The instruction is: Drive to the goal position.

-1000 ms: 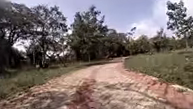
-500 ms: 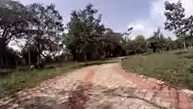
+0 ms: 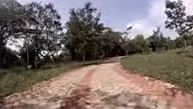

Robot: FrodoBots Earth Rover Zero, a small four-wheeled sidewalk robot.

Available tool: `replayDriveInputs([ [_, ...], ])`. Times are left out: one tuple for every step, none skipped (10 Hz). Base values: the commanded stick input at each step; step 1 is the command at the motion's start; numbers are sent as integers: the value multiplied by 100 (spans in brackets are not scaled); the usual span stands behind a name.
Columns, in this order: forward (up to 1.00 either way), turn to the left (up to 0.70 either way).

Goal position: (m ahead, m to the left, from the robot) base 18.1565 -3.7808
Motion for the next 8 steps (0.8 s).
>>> replayDriveInputs([
  [70, -35],
  [70, -8],
  [70, -1],
  [70, 0],
  [70, 0],
  [70, 0],
  [70, 0],
  [70, 0],
])
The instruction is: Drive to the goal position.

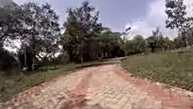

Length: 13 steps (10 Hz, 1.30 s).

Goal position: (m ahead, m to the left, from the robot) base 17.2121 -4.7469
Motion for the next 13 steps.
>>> replayDriveInputs([
  [70, 0],
  [70, 0],
  [70, 0],
  [70, 0],
  [70, 0],
  [70, 0],
  [70, 0],
  [70, 0],
  [70, 0],
  [70, 0],
  [70, 0],
  [70, 0],
  [70, 0],
])
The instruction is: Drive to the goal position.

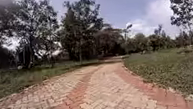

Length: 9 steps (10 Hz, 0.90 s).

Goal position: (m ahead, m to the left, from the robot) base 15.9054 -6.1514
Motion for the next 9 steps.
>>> replayDriveInputs([
  [70, 0],
  [70, 0],
  [70, 0],
  [70, 0],
  [70, 0],
  [70, 0],
  [70, 0],
  [70, 0],
  [70, 0],
])
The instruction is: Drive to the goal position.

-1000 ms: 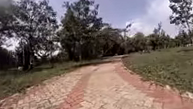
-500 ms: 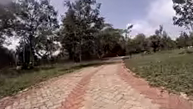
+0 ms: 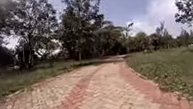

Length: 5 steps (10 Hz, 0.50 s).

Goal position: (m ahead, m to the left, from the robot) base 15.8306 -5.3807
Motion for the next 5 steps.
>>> replayDriveInputs([
  [70, 0],
  [70, 0],
  [70, 0],
  [70, 0],
  [70, 0],
])
